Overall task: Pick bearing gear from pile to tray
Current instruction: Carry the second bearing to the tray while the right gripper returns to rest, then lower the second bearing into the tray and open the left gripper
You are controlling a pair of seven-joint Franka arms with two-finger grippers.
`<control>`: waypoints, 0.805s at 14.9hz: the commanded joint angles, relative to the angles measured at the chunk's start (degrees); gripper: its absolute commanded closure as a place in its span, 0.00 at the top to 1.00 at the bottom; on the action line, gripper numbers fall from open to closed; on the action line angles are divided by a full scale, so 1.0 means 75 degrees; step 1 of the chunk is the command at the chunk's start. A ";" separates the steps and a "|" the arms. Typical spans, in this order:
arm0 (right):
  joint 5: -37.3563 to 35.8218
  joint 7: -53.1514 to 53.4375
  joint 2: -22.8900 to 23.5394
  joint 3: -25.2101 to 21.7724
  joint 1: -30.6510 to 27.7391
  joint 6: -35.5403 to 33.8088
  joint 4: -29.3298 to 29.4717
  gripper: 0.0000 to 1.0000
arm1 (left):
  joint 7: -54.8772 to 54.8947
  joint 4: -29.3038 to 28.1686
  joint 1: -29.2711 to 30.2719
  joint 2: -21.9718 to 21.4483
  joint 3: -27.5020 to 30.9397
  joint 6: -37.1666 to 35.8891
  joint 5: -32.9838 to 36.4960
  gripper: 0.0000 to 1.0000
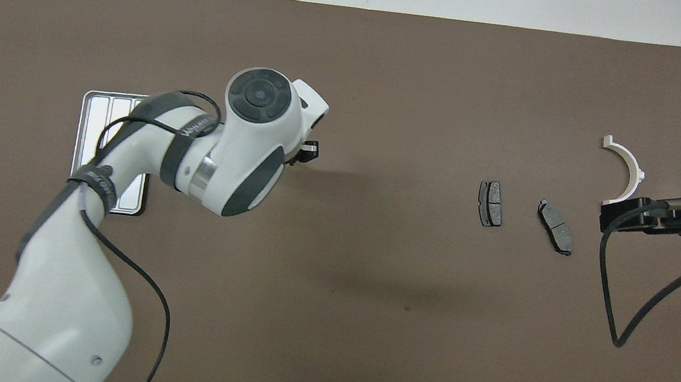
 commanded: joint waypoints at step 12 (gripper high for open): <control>0.0060 -0.0145 0.0393 -0.0453 0.0058 0.0868 -0.0014 1.00 | 0.4739 -0.3342 0.3603 -0.2013 -0.0059 0.2048 -0.0070 0.00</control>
